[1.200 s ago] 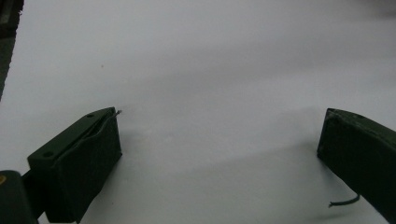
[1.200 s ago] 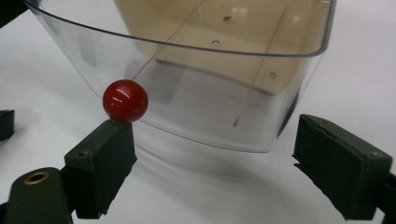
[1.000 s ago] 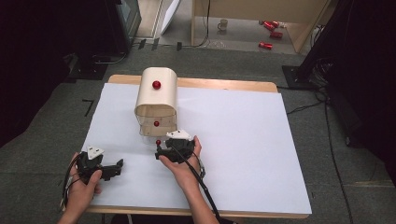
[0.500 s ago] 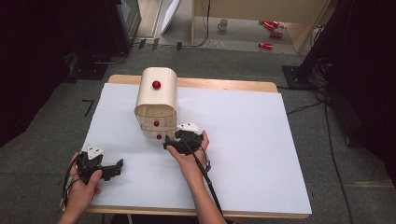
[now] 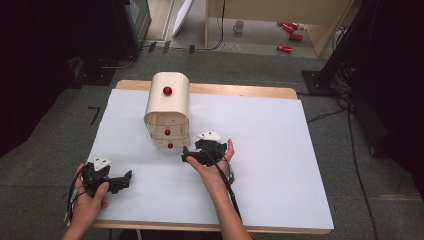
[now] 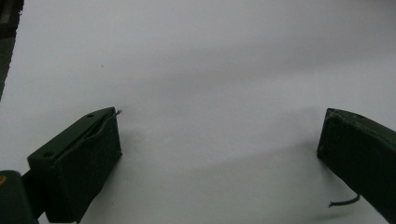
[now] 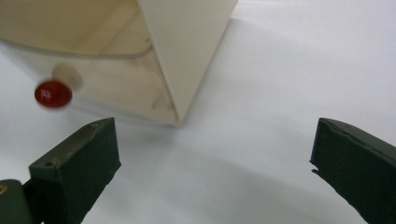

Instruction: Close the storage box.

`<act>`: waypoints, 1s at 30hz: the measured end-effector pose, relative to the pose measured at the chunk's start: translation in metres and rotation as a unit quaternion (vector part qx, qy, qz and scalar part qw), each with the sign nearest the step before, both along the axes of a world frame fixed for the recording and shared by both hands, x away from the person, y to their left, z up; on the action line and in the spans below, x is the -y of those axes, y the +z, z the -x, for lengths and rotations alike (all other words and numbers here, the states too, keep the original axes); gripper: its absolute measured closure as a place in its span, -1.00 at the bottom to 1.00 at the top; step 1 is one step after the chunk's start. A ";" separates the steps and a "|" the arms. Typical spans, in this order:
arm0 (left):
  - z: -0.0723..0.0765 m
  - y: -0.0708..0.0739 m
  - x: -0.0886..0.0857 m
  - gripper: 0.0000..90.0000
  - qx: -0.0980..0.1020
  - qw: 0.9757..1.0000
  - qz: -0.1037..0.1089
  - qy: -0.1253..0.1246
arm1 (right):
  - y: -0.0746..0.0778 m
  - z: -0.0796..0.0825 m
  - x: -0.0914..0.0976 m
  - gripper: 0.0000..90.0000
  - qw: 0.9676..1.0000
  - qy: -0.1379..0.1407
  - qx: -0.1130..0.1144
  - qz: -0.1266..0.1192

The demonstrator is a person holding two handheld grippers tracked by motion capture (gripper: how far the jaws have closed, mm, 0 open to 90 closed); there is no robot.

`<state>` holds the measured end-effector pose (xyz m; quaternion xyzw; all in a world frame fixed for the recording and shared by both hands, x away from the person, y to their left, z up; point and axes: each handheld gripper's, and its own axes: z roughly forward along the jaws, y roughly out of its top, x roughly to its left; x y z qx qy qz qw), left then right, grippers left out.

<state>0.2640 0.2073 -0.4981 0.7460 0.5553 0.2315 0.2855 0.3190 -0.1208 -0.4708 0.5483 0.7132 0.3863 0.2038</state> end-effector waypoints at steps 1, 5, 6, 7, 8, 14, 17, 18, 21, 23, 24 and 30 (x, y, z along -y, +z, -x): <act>0.000 0.000 0.000 -1.00 0.000 1.000 0.000 0.000 | 0.001 0.002 0.003 -1.00 1.000 0.004 0.001 0.006; 0.000 0.000 0.000 -1.00 0.000 1.000 0.000 0.001 | 0.005 0.010 0.031 -1.00 1.000 0.008 -0.002 0.007; 0.000 0.000 0.000 -1.00 0.000 1.000 0.001 0.001 | 0.006 0.013 0.038 -1.00 1.000 0.005 -0.001 0.009; 0.000 0.000 0.000 -1.00 0.000 1.000 0.000 0.001 | 0.007 0.015 0.045 -1.00 1.000 0.002 -0.002 0.008; 0.000 0.000 0.000 -1.00 0.000 1.000 0.000 0.001 | 0.007 0.017 0.053 -1.00 1.000 -0.001 -0.002 0.009; 0.000 0.000 0.000 -1.00 0.001 1.000 0.000 0.001 | 0.009 0.031 0.095 -1.00 1.000 -0.026 -0.001 0.013; 0.000 0.000 0.000 -1.00 0.001 1.000 0.000 0.001 | 0.008 0.039 0.116 -1.00 0.999 -0.041 -0.002 0.012; 0.000 0.000 0.000 -1.00 0.001 1.000 0.000 0.001 | 0.008 0.042 0.124 -1.00 0.999 -0.046 -0.002 0.009; 0.000 0.000 0.000 -1.00 0.001 1.000 0.000 0.001 | 0.007 0.050 0.143 -1.00 0.998 -0.054 -0.002 0.015; 0.000 0.000 0.000 -1.00 0.001 1.000 0.000 0.001 | 0.007 0.053 0.149 -1.00 0.998 -0.056 -0.003 0.017; 0.000 0.000 0.000 -1.00 0.001 1.000 0.001 0.001 | 0.006 0.056 0.155 -1.00 0.998 -0.059 -0.002 0.019; 0.000 0.000 0.000 -1.00 0.001 1.000 0.001 0.001 | -0.002 0.073 0.195 -1.00 0.996 -0.084 -0.012 0.015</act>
